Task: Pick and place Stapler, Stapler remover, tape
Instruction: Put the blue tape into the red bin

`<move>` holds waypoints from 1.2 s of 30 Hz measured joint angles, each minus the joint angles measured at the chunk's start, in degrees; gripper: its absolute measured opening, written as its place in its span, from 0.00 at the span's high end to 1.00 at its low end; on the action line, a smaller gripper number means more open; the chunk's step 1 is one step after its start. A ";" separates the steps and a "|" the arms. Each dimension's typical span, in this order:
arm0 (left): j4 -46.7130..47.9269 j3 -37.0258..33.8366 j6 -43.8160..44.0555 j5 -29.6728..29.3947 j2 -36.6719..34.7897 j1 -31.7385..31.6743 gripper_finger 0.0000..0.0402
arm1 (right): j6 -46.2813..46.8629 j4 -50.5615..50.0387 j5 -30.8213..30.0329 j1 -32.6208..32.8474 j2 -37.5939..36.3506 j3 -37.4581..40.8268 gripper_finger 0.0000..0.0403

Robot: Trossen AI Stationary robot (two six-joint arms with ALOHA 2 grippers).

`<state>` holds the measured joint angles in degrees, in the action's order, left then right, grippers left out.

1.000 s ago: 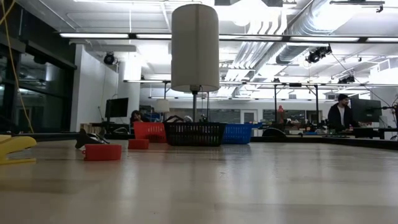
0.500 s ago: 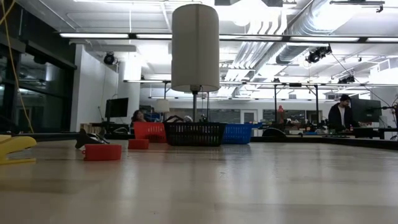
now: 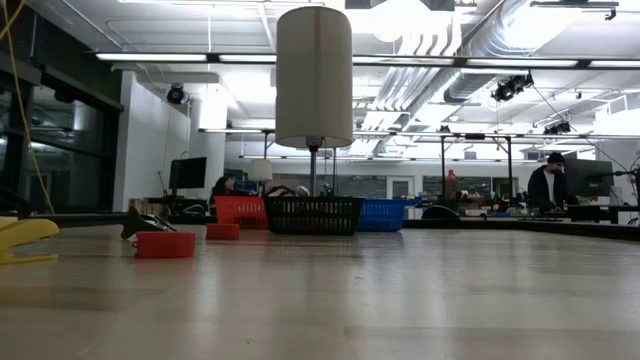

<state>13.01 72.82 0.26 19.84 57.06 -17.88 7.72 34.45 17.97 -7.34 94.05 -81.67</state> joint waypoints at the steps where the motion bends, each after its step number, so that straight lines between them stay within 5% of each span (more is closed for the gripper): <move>1: -0.18 0.00 -0.03 -0.40 0.32 -0.10 0.55 | -0.02 0.01 -0.08 -0.01 0.01 0.00 0.92; 17: -3.96 0.00 -0.74 -7.40 3.97 -0.07 0.56 | 0.27 -1.38 -1.45 0.12 0.06 0.00 0.92; 28: -3.80 0.00 -1.44 -8.67 3.91 -0.01 0.92 | 0.67 -2.22 -1.81 0.16 0.06 0.00 0.92; 32: -3.41 0.00 -1.43 -8.79 3.91 -0.01 0.92 | 1.34 -2.89 -2.18 0.16 0.06 0.00 0.90; 36: -2.90 -0.02 -1.54 -8.96 3.91 -0.06 0.90 | 2.87 -3.83 -1.99 0.23 0.03 0.00 0.75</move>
<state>10.12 72.79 -1.28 10.88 60.97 -17.93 10.58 30.62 15.97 -7.11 94.08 -81.67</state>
